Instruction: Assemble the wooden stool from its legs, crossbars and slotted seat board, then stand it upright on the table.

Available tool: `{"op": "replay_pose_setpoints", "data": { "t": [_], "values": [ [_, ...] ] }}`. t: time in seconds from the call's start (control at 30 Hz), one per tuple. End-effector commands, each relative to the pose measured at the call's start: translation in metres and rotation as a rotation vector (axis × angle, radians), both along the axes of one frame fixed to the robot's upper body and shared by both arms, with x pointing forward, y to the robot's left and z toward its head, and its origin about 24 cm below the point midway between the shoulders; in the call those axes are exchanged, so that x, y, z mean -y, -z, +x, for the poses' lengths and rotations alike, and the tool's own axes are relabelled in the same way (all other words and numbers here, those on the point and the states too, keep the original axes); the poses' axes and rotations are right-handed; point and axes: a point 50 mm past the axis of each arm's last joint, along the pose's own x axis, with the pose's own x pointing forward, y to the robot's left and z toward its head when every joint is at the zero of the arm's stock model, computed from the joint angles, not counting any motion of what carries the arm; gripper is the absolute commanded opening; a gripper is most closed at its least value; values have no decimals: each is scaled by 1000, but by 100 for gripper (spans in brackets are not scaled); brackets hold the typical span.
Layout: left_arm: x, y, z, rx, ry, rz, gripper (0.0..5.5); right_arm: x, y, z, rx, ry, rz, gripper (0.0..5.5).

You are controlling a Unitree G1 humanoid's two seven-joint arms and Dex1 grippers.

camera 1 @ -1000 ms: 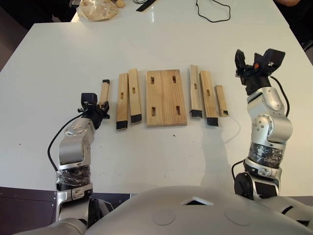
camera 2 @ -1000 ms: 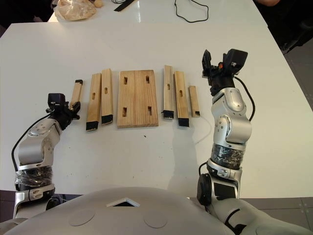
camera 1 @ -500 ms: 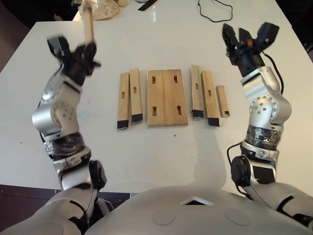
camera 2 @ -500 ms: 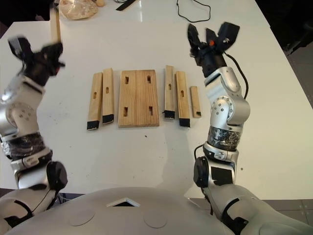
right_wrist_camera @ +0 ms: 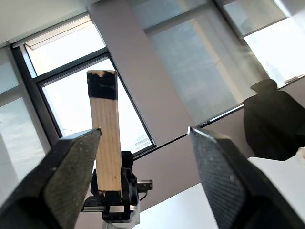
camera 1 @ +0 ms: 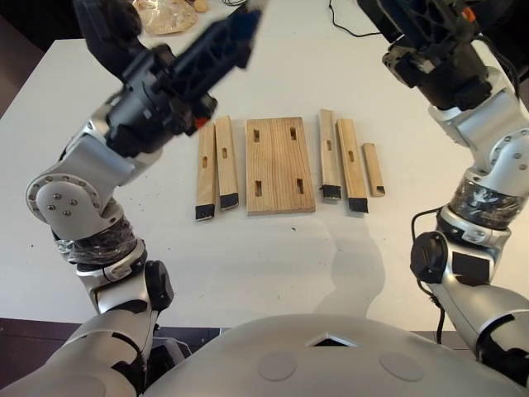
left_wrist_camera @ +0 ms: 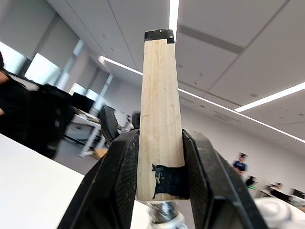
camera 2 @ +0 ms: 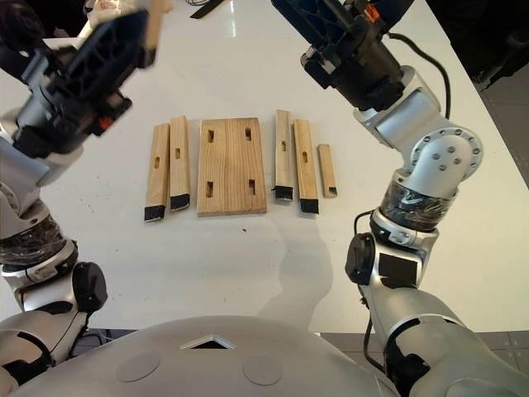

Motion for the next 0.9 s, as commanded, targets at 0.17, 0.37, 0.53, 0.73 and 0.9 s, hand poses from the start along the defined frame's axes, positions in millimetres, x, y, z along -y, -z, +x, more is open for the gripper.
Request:
{"op": "replay_pose_setpoints", "data": {
  "t": [0.17,0.37,0.53,0.73,0.9],
  "values": [
    [8,15,-9,-47,55,68,130,-3,-10,-12,53,-116,-62,340],
    [8,27,-10,-72,45,137,130,-3,-9,-15,58,-128,-103,340],
    [8,34,-8,-72,19,178,130,-1,-8,-13,53,-132,-128,314],
    [7,38,-8,-55,2,191,130,0,1,-10,33,-115,-188,230],
    [4,41,-6,-29,-23,207,130,3,1,-10,30,-125,-185,164]
  ]
}}
